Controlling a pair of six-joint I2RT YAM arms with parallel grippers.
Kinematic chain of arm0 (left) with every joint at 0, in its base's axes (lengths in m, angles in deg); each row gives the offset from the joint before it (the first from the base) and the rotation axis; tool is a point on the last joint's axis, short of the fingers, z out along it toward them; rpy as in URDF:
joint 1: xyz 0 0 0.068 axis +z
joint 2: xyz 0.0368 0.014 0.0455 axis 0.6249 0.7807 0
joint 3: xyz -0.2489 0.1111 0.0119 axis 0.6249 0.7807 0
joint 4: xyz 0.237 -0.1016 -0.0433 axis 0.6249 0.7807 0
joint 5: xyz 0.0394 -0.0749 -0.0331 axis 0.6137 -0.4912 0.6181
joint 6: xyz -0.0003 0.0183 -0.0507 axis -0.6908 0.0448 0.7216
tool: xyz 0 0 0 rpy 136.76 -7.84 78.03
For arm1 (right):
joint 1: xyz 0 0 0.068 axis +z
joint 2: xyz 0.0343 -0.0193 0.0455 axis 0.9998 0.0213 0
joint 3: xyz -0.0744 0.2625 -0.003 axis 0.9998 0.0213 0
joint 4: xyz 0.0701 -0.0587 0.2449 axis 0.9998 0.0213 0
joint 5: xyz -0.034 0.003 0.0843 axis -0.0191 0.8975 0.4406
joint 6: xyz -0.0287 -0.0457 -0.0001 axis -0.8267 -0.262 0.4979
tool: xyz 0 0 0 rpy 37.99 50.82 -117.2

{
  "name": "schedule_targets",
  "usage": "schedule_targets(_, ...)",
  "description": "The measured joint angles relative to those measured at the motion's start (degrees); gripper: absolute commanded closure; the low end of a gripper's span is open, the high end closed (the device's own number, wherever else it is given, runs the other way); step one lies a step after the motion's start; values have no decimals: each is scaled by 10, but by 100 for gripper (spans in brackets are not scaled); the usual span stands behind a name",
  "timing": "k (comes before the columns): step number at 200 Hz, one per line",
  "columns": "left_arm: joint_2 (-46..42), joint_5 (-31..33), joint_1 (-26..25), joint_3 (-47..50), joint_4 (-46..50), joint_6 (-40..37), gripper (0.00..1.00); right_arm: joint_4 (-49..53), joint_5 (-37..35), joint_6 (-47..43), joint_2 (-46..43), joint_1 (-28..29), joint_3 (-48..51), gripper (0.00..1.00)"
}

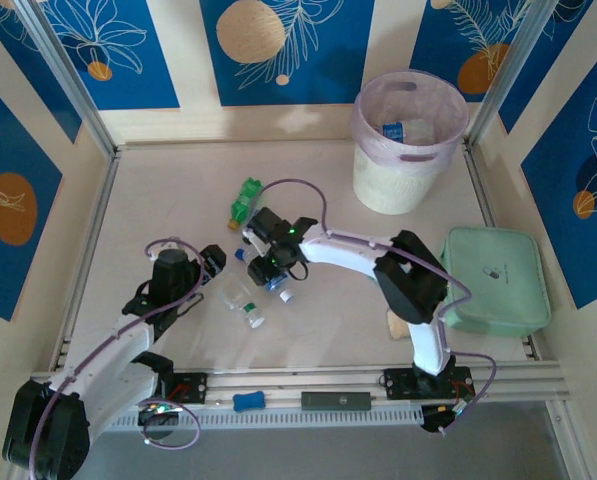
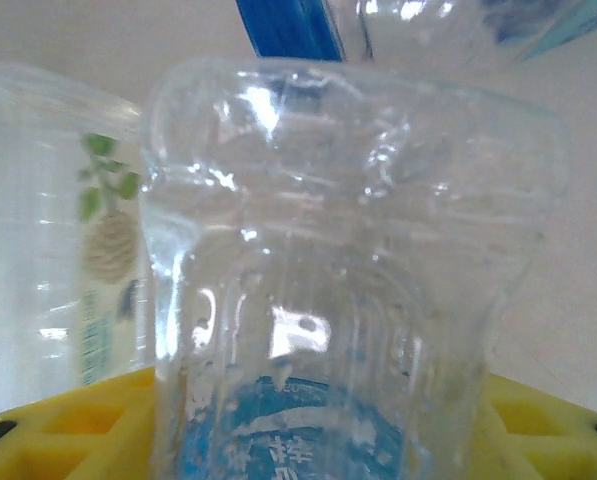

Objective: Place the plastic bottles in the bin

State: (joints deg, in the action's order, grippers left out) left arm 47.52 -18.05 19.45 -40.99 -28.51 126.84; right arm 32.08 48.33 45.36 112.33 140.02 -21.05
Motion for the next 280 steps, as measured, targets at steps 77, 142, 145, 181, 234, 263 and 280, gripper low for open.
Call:
schedule_targets(77,38,-64,0,-8,-35,-20,0,-122,137,95,-150,-137,58,49)
schedule_targets(142,74,-83,-28,-59,-37,-59,0,-122,151,100,-225,-266,-24,49)
schedule_targets(145,76,-83,-30,-61,-37,-59,0,-122,151,100,-226,-272,-29,49)
schedule_targets(181,103,-83,-61,-88,-34,-81,0,-130,137,95,-241,-343,-90,48)
schedule_targets(234,113,-82,-89,-98,-29,-96,0,-157,85,73,-245,-417,-146,48)
schedule_targets(263,113,-77,-92,-98,-21,-100,0,-180,49,67,-245,-454,-170,48)
schedule_targets(280,113,-75,-92,-98,-17,-102,0,-199,26,58,-243,-466,-172,48)
